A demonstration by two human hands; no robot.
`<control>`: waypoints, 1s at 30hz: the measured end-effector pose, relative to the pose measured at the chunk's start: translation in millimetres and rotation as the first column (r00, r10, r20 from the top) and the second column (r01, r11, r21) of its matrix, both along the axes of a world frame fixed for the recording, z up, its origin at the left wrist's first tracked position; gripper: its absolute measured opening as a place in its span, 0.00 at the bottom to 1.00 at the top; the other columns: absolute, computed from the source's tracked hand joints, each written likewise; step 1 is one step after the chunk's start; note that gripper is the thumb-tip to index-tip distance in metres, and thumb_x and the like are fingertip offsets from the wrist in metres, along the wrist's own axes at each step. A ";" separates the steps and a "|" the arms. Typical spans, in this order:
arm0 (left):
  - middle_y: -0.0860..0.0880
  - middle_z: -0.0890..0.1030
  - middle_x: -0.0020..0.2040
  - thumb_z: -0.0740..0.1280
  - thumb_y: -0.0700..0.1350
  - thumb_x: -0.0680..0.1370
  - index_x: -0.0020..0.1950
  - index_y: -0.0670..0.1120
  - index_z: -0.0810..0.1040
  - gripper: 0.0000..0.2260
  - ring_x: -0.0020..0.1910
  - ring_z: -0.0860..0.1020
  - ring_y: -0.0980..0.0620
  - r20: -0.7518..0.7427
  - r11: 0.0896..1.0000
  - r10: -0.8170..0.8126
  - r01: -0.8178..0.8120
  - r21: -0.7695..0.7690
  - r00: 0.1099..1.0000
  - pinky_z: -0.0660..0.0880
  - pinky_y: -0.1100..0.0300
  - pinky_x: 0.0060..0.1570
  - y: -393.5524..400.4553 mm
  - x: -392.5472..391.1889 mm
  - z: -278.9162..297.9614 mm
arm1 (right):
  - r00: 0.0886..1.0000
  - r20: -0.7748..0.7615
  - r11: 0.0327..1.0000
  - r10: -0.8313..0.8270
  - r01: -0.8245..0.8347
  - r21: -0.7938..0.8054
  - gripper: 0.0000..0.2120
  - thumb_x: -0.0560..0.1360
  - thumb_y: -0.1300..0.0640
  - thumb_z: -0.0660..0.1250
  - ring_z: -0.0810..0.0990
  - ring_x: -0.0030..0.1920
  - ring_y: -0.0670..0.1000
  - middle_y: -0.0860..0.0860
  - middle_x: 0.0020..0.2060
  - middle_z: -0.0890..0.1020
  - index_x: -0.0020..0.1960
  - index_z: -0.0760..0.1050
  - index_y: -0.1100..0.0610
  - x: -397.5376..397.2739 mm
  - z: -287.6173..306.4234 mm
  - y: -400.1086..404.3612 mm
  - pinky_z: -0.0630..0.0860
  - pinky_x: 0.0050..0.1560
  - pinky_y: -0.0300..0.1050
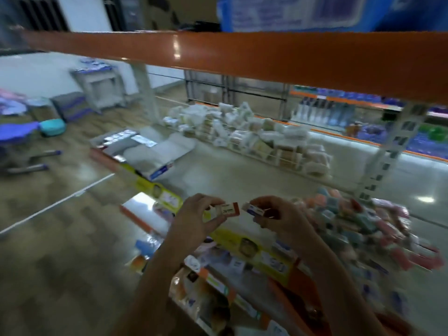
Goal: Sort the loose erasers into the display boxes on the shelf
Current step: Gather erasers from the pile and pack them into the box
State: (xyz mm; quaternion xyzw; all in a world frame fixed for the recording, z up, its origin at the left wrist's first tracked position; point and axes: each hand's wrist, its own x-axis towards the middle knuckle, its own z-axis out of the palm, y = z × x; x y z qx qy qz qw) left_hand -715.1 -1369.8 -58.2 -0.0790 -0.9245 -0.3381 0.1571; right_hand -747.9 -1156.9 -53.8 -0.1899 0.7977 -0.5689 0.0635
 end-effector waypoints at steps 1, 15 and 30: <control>0.51 0.78 0.46 0.68 0.54 0.67 0.52 0.46 0.82 0.18 0.46 0.76 0.54 0.008 0.999 0.036 -0.035 -0.003 0.999 0.65 0.76 0.47 -14.8 5.1 2.8 | 0.999 -0.029 1.000 0.017 -0.017 0.013 0.17 0.70 0.69 0.71 0.77 0.32 0.39 0.46 0.38 0.80 0.47 0.76 0.48 -3.6 0.0 -14.8 0.74 0.36 0.34; 0.57 0.74 0.49 0.72 0.47 0.73 0.57 0.52 0.79 0.13 0.49 0.74 0.56 0.036 0.940 0.322 -0.315 -0.128 0.946 0.66 0.70 0.46 -245.9 47.3 16.3 | 0.977 -0.102 0.981 0.189 -0.192 -0.022 0.08 0.73 0.62 0.69 0.80 0.40 0.41 0.47 0.41 0.82 0.47 0.78 0.49 -13.0 9.5 -262.3 0.72 0.43 0.31; 0.57 0.76 0.50 0.70 0.50 0.74 0.56 0.52 0.79 0.12 0.46 0.73 0.60 -0.006 0.936 0.329 -0.327 -0.129 0.944 0.64 0.73 0.39 -409.7 -37.9 6.8 | 0.968 -0.208 0.981 0.138 -0.105 0.164 0.07 0.74 0.62 0.67 0.77 0.39 0.37 0.43 0.39 0.80 0.52 0.75 0.55 -98.4 4.1 -420.8 0.70 0.37 0.23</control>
